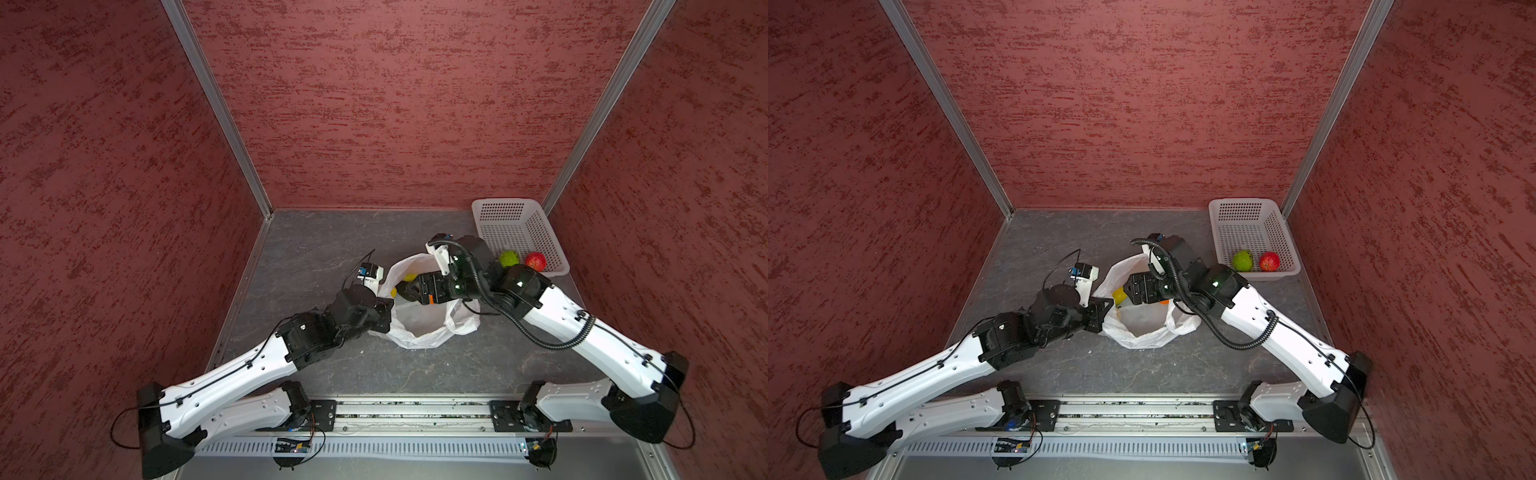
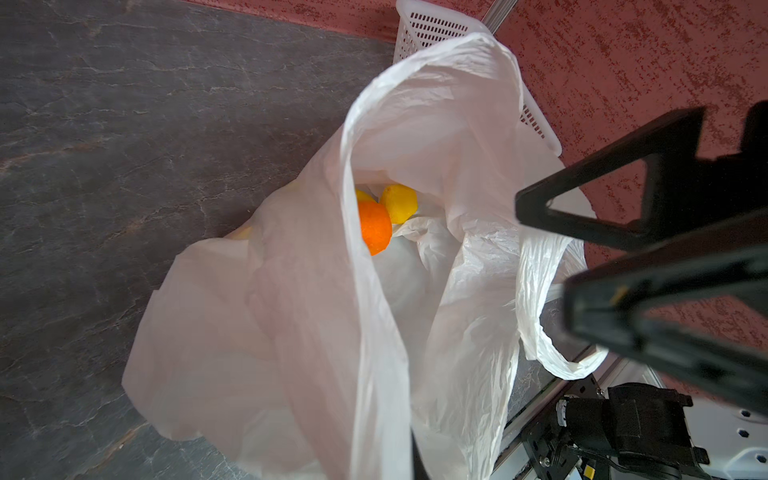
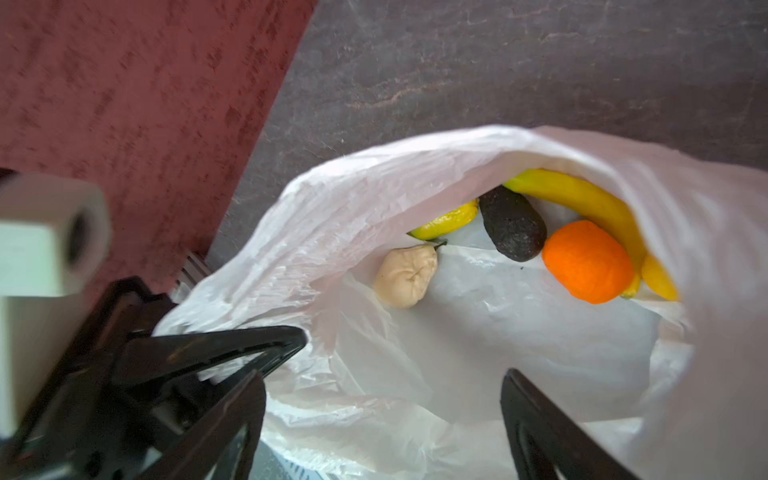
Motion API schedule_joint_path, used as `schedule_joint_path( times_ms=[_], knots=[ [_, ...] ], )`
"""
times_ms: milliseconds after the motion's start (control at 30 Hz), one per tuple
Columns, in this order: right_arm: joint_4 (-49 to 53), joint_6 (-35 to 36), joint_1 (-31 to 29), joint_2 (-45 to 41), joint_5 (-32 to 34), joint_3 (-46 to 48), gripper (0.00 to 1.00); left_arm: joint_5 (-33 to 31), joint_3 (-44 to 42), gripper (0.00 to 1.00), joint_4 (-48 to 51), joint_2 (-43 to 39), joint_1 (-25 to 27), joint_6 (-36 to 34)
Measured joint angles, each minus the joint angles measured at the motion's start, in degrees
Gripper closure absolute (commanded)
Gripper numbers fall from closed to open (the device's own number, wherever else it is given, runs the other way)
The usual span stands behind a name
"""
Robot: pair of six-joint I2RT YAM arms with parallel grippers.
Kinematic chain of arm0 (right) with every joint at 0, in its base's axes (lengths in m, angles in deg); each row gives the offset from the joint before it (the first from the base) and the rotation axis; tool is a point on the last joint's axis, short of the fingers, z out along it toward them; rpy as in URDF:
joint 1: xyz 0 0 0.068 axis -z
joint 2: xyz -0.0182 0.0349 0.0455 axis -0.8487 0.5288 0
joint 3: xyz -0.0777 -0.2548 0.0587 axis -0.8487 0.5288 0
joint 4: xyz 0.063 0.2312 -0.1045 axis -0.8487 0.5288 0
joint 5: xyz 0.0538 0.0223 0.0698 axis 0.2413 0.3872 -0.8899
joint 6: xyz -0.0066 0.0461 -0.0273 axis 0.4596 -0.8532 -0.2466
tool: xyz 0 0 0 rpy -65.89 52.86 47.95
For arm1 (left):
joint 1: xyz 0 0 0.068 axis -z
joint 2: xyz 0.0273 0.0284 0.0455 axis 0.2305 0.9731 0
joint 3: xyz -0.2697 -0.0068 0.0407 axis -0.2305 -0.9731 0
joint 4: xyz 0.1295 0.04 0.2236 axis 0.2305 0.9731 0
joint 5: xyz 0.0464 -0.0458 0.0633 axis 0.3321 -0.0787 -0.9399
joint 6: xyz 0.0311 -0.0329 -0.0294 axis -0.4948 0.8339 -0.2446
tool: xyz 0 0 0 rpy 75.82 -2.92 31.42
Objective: Untie the knot of the plastic bag and take out the fruit
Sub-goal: 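Move the right gripper back into the bag opening toward the orange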
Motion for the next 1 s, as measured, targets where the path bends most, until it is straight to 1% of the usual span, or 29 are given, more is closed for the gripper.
schedule_joint_path(
  times_ms=[200,333,500,633,800,1000],
  knots=[
    [-0.1,2.7,-2.3,4.1,4.4,5.6,0.16,-0.8,0.0,1.0,0.1,0.2,0.9,0.0],
    [-0.6,4.1,-2.8,4.5,7.4,8.3,0.18,-1.5,0.0,1.0,0.3,0.2,1.2,0.0],
    [-2.3,5.1,-3.4,5.0,8.7,12.2,0.19,-1.7,0.3,1.0,0.2,0.4,1.3,0.0],
    [-3.4,5.3,-3.5,8.9,9.1,12.8,0.19,-1.8,0.4,1.0,0.0,1.2,1.3,0.0],
    [-5.6,4.0,-3.5,14.8,9.0,12.8,0.19,-1.8,1.5,1.0,-0.3,2.8,1.3,-0.1],
    [-9.2,-0.1,-2.4,17.4,9.1,12.9,0.2,-1.4,2.0,1.0,-0.7,3.5,1.3,-0.7]
  ],
)
